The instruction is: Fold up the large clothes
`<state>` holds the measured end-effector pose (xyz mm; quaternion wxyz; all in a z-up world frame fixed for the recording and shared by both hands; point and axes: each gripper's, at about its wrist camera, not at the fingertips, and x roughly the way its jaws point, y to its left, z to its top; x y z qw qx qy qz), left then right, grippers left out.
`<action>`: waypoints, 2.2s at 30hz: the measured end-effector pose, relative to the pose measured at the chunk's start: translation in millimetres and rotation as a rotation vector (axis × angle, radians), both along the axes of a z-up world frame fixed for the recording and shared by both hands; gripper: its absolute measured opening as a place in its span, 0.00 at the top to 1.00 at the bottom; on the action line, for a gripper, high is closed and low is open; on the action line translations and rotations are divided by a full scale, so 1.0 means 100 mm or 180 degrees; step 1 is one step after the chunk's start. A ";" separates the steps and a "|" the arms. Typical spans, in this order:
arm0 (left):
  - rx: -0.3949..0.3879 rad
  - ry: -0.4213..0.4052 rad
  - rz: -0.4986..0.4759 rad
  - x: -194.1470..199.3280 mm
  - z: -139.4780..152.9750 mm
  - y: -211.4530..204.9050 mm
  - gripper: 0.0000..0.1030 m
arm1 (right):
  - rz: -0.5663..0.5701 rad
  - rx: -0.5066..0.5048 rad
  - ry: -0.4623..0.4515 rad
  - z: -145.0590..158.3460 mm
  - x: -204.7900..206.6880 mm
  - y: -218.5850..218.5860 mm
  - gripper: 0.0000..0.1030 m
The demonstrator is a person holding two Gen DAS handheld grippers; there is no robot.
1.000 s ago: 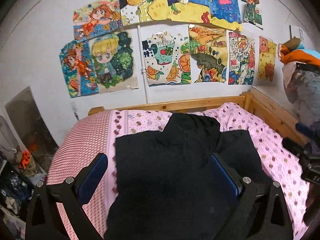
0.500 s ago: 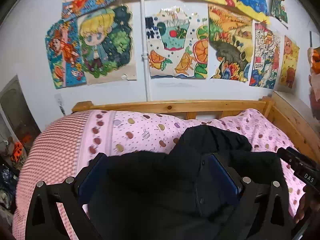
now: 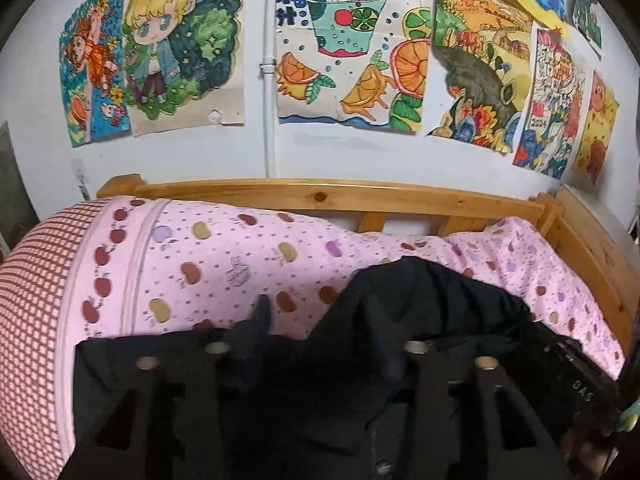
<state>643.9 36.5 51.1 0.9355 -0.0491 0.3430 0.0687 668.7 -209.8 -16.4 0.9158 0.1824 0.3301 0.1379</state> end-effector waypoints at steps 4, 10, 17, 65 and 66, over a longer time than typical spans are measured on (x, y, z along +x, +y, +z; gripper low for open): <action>-0.0064 -0.0030 -0.0064 -0.05 0.02 -0.02 0.91 | 0.0064 -0.0121 -0.0151 0.05 -0.10 0.06 0.93; -0.0071 -0.0212 -0.0142 -0.43 0.13 0.06 0.94 | 0.0092 -0.0297 -0.0306 0.23 -0.44 0.02 0.96; -0.0203 -0.0257 -0.0235 -1.02 0.26 0.27 0.95 | 0.0195 -0.0399 -0.0451 0.48 -1.01 -0.18 0.97; -0.0010 0.0392 -0.0810 -1.33 -0.81 -0.05 0.60 | 0.1072 -0.0117 0.0327 -0.48 -1.03 0.09 0.99; 0.0002 0.0409 -0.0822 -1.33 -0.86 -0.05 0.60 | 0.1071 -0.0073 0.0365 -0.53 -1.02 0.09 0.99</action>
